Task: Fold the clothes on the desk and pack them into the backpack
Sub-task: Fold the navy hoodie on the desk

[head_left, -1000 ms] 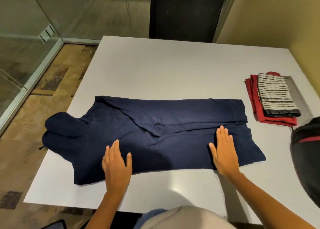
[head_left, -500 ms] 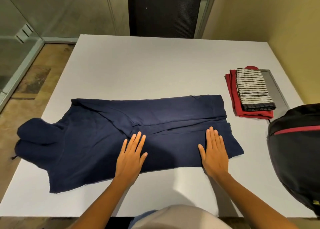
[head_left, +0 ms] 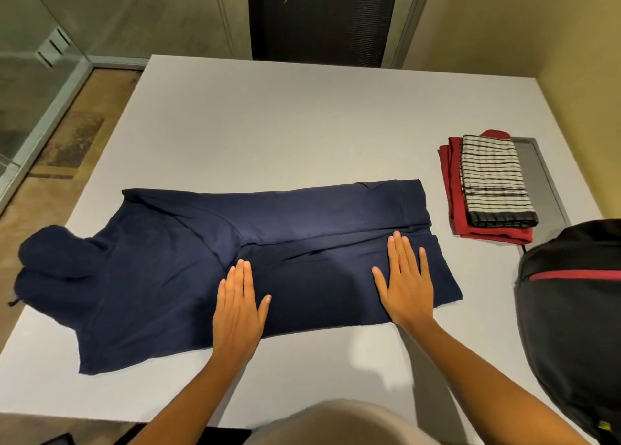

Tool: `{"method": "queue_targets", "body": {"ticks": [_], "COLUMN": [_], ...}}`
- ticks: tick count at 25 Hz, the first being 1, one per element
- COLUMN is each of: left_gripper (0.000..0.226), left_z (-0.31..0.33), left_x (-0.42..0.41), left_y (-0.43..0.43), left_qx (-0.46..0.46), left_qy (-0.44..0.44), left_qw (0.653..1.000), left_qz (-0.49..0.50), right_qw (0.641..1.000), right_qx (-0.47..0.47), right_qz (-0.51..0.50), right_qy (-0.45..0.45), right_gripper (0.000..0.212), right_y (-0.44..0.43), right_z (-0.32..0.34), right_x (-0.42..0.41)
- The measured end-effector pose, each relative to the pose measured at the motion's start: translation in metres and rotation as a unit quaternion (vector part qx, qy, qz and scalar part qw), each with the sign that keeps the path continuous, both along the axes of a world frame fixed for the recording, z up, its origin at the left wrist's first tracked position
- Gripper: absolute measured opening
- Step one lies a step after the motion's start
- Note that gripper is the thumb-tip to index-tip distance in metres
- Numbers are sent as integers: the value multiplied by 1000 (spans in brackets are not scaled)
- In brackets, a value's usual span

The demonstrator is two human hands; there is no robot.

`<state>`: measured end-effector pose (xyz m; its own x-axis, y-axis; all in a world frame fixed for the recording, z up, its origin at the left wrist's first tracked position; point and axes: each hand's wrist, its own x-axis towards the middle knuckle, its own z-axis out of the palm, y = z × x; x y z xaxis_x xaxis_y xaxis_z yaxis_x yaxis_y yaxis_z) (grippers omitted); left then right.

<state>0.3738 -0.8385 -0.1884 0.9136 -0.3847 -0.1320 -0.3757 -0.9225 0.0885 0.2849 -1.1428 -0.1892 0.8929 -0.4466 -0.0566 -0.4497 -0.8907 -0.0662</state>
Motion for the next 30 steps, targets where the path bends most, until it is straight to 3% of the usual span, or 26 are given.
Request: {"method": "queue_targets", "body": {"ticks": [8, 12, 16, 20, 24, 27, 30], "left_gripper": [74, 55, 45, 44, 51, 41, 37], "left_z": [0, 14, 19, 16, 28, 36, 44], "left_x": [27, 61, 128, 203, 232, 240, 241], "left_y": [-43, -95, -179, -271, -332, -356, -365], "left_qx": [-13, -88, -159, -200, -203, -162, -90], "left_qy": [-3, -41, -32, 86, 259, 283, 330], "left_qw": [999, 994, 980, 948, 914, 918, 908], "left_qz": [32, -41, -116, -232, -236, -225, -240], "right_qw": [998, 992, 980, 989, 983, 965, 942], "right_qx": [28, 50, 41, 17, 0, 33, 109], "right_qz": [64, 57, -75, -129, -175, -252, -316], "right_qy": [3, -100, -179, -77, -53, -63, -29], "right_gripper": [71, 59, 68, 58, 58, 54, 72], "right_y": [-50, -49, -48, -48, -53, -52, -49], "right_z": [3, 9, 16, 1, -3, 5, 20], "right_x": [62, 73, 62, 58, 52, 44, 48]}}
